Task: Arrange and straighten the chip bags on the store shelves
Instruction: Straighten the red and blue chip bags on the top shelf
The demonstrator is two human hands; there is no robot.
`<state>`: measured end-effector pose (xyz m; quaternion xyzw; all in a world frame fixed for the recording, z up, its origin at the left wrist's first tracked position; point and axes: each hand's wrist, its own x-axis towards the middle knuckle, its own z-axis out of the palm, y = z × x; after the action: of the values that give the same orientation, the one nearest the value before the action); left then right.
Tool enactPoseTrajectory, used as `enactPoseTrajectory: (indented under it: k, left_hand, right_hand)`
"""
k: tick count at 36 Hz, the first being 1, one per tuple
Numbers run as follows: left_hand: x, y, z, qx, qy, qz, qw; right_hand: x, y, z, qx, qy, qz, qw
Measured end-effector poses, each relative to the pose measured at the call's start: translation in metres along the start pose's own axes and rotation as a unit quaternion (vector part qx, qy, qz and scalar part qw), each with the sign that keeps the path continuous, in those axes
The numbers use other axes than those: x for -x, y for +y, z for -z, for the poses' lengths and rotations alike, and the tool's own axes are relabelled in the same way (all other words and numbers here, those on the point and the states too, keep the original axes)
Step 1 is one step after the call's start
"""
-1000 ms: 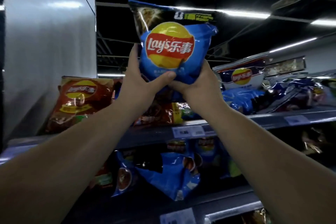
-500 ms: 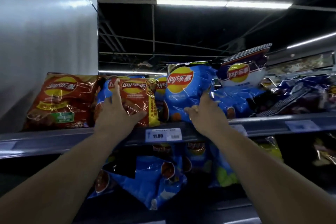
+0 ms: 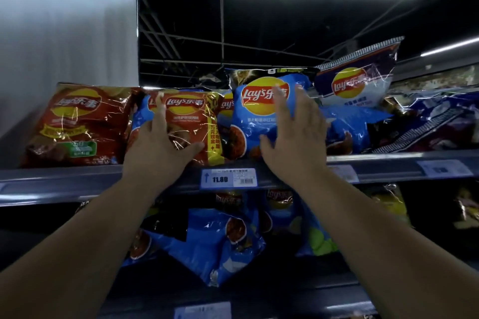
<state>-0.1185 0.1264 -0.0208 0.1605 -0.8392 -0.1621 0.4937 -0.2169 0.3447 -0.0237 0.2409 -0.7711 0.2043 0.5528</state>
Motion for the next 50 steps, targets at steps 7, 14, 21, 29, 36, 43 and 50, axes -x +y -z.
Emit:
enactPoseTrajectory:
  k: [7,14,21,29,36,43,50]
  left_hand:
    - [0.004,-0.001,-0.002,-0.014,0.027,-0.013,0.999]
    - [0.008,-0.003,0.004,-0.043,0.011,-0.017,0.999]
    - [0.012,-0.006,0.011,-0.021,-0.036,-0.072,0.997]
    - [0.015,-0.015,0.016,0.095,0.033,-0.122,0.987]
    - [0.008,-0.064,0.05,0.086,0.074,-0.116,0.987]
    - [-0.004,-0.114,0.088,0.062,0.1,-0.068,0.991]
    - [-0.01,-0.166,0.121,0.022,0.113,-0.066,0.991]
  right_hand:
    - [0.002,-0.045,-0.021,0.046,-0.16,0.017,0.986]
    - [0.0,-0.047,-0.029,0.081,-0.223,0.006,0.971]
    - [0.002,-0.046,-0.021,0.099,-0.259,0.012,0.961]
    - [0.019,-0.036,-0.021,0.02,-0.059,0.171,0.983]
    - [0.021,-0.043,-0.018,0.007,-0.143,0.198,0.97]
    - [0.013,-0.153,-0.029,0.008,-0.199,0.194,0.961]
    - [0.01,-0.213,-0.048,0.021,-0.24,0.145,0.96]
